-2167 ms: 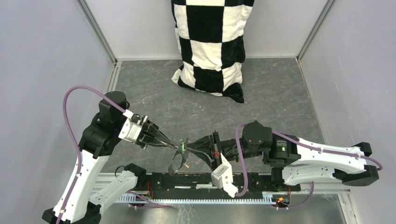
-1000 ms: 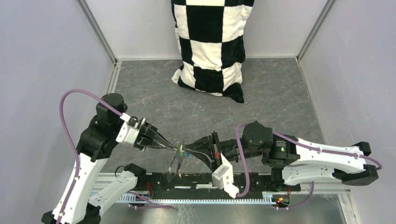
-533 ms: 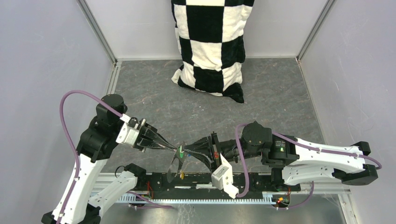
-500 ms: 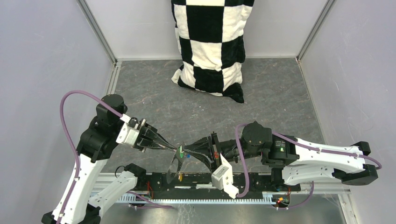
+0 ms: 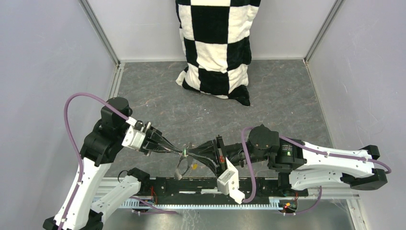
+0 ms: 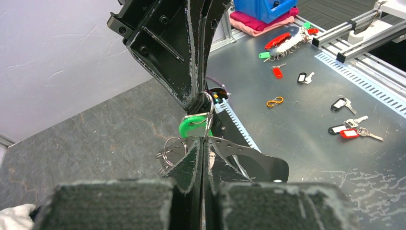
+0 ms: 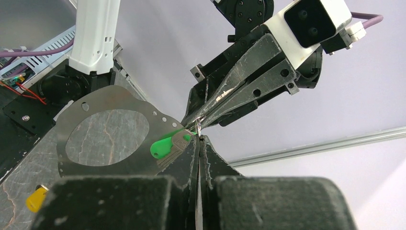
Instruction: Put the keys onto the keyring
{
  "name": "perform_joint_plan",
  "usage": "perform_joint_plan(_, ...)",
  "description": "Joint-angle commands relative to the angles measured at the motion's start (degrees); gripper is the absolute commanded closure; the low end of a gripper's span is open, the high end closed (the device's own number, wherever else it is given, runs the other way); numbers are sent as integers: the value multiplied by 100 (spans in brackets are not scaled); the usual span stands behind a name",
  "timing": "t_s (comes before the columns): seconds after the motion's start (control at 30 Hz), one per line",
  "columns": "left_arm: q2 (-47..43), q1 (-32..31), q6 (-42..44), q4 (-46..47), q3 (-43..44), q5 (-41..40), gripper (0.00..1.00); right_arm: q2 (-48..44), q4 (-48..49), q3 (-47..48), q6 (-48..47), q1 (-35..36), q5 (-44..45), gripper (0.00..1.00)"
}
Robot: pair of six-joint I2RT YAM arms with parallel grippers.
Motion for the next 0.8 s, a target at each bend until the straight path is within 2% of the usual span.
perform_joint_plan(0.0, -31, -20, 212, 54, -33, -67, 98, 52, 289, 209, 55, 58, -131, 100)
perform_joint_plan(0.77, -153, -19, 329, 87, -260, 25, 98, 461, 62, 630, 179, 60, 51, 100)
